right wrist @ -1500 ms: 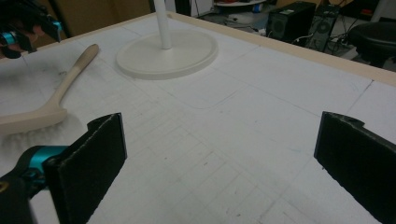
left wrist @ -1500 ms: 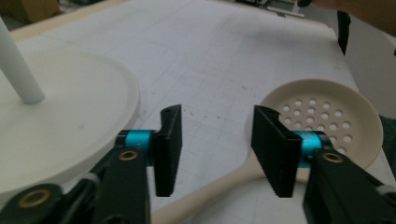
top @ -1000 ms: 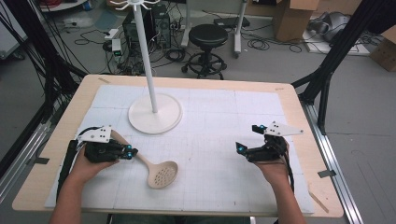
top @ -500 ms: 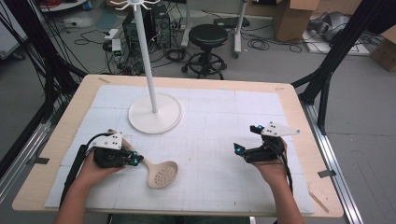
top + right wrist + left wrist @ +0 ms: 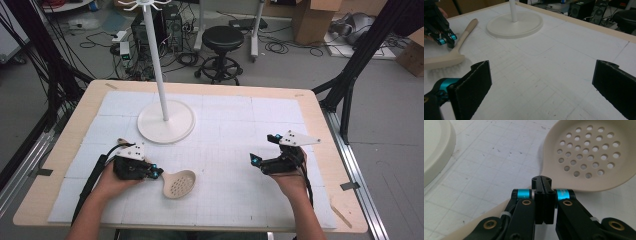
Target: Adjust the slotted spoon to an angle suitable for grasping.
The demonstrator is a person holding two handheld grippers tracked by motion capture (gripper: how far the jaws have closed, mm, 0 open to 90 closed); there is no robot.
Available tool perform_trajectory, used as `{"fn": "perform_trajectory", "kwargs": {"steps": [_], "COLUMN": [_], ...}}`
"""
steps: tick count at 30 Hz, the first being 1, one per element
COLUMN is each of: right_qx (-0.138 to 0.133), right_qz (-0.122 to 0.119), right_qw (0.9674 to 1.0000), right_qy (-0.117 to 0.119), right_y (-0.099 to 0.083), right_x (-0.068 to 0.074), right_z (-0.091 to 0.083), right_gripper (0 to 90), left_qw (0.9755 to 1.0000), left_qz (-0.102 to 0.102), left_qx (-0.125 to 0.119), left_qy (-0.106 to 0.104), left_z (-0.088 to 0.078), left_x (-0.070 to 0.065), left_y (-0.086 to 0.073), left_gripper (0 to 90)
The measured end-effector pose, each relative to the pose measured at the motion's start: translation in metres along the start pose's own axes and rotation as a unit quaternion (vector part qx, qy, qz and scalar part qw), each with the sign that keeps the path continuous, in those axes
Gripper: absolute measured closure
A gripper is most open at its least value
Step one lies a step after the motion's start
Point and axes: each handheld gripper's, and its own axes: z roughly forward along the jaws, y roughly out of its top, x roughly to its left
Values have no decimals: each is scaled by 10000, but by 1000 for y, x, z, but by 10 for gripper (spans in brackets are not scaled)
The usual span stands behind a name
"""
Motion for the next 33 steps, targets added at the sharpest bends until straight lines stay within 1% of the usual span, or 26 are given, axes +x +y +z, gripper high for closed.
{"fn": "perform_trajectory", "kwargs": {"steps": [1,3,6,7,10,11,12,14,17,19,22,24,25,26,27,28,29,30,31,33], "right_qx": [0,16,19,12,34,30,34,27,21,8,9,7,8,8,12,12,9,10,9,19], "right_qz": [0,24,21,3,57,53,57,30,43,28,40,41,40,40,47,50,51,50,53,48], "right_qw": [10000,10000,10000,10000,10000,10000,10000,10000,10000,10000,10000,10000,10000,10000,10000,10000,10000,10000,10000,10000], "right_qy": [0,2,1,-1,10,8,13,-1,-9,-4,-8,-10,-10,-10,-10,-10,-13,-14,-14,-23], "right_y": [0,0,0,0,0,0,0,0,0,0,-1,-1,-1,-1,-1,-1,-1,-1,-1,-1], "right_x": [0,0,0,0,0,0,0,-1,-1,-1,-2,-1,-2,-2,-2,-2,-2,-2,-1,-1], "right_z": [0,0,1,1,0,0,0,1,0,0,0,0,0,0,0,0,0,0,0,0], "right_gripper": [11,11,11,11,11,11,11,11,11,11,11,11,11,11,11,11,11,11,11,11], "left_qw": [10000,10000,9999,9999,9999,9999,9998,9997,9997,9997,9997,9997,9997,9997,9996,9996,9994,9987,9981,9970], "left_qz": [0,11,20,13,-3,11,72,98,149,187,184,196,160,160,93,93,65,-16,-38,-107], "left_qx": [0,-1,21,-10,5,35,100,137,143,154,140,132,45,45,-152,-152,-241,-391,-464,-526], "left_qy": [0,69,114,137,146,152,165,152,90,95,90,115,165,165,226,226,257,339,409,564], "left_z": [0,6,10,15,19,21,25,27,38,40,43,43,39,39,31,31,27,21,17,9], "left_x": [0,-1,-1,0,0,0,0,0,-3,-3,-4,-3,-3,-3,-1,-1,0,2,3,8], "left_y": [0,5,9,12,15,17,22,24,31,32,34,35,35,35,36,36,36,36,36,35], "left_gripper": [898,898,898,898,898,898,898,898,898,898,898,898,898,898,898,898,898,898,898,898]}}
